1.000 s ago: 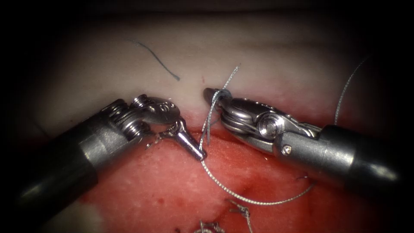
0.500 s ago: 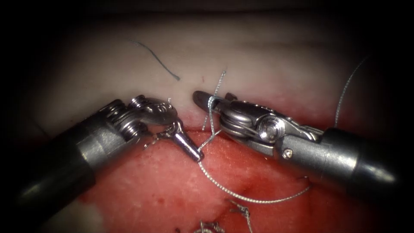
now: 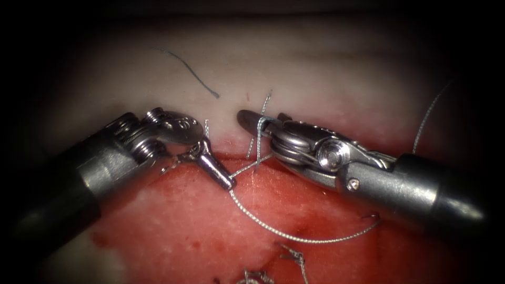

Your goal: Wound Closure

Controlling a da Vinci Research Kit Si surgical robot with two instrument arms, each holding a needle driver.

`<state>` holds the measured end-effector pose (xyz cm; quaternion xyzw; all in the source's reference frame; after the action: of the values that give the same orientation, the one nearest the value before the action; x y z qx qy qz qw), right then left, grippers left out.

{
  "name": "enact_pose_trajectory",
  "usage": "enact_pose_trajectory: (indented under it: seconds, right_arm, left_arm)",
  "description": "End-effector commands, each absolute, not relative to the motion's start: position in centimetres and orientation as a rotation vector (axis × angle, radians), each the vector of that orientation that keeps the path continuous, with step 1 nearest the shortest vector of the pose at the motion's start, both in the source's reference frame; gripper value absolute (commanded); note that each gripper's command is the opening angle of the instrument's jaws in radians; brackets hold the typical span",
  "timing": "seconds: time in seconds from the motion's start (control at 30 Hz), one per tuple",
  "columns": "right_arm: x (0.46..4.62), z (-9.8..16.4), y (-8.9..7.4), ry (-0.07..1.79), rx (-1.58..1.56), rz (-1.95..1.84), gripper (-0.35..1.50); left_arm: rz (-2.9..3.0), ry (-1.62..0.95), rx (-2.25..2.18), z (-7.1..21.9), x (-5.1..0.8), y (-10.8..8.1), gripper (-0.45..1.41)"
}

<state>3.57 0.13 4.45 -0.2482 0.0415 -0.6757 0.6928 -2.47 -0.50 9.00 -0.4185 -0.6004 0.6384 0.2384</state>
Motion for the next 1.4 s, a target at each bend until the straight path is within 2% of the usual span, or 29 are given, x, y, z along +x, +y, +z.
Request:
enact_pose_trajectory:
  seconds: [0.03,0.2,0.33,0.53,0.67,0.9,1.0,1.03,1.1,1.4]
  right_arm:
    - [3.65,4.39,0.25,0.096,-0.559,-1.5,0.71]
    - [3.68,4.46,0.2,0.107,-0.544,-1.49,0.49]
    - [3.71,4.48,0.18,0.11,-0.522,-1.498,0.42]
    - [3.73,4.53,0.18,0.103,-0.524,-1.497,0.37]
    - [3.74,4.56,0.2,0.1,-0.522,-1.494,0.42]
    - [3.73,4.6,0.26,0.098,-0.516,-1.49,0.41]
    - [3.72,4.62,0.28,0.098,-0.524,-1.484,0.29]
    - [3.71,4.61,0.29,0.094,-0.525,-1.482,-0.01]
    - [3.71,4.6,0.29,0.094,-0.524,-1.476,-0.35]
    - [3.77,4.5,0.14,0.17,-0.586,-1.493,-0.35]
  left_arm:
    - [1.748,-1.637,-1.158,8.91,-2.48,-0.33,-0.45]
    - [1.738,-1.636,-1.16,8.93,-2.46,-0.28,-0.45]
    - [1.741,-1.633,-1.158,8.95,-2.44,-0.26,-0.45]
    - [1.732,-1.631,-1.161,8.98,-2.42,-0.22,-0.45]
    - [1.73,-1.631,-1.163,8.98,-2.41,-0.22,-0.45]
    - [1.728,-1.632,-1.164,8.97,-2.42,-0.23,-0.45]
    - [1.725,-1.633,-1.166,8.97,-2.43,-0.23,-0.45]
    - [1.724,-1.634,-1.168,8.97,-2.44,-0.24,-0.45]
    - [1.725,-1.634,-1.167,8.97,-2.43,-0.24,-0.45]
    - [1.744,-1.62,-1.154,9.0,-2.28,-0.17,-0.45]
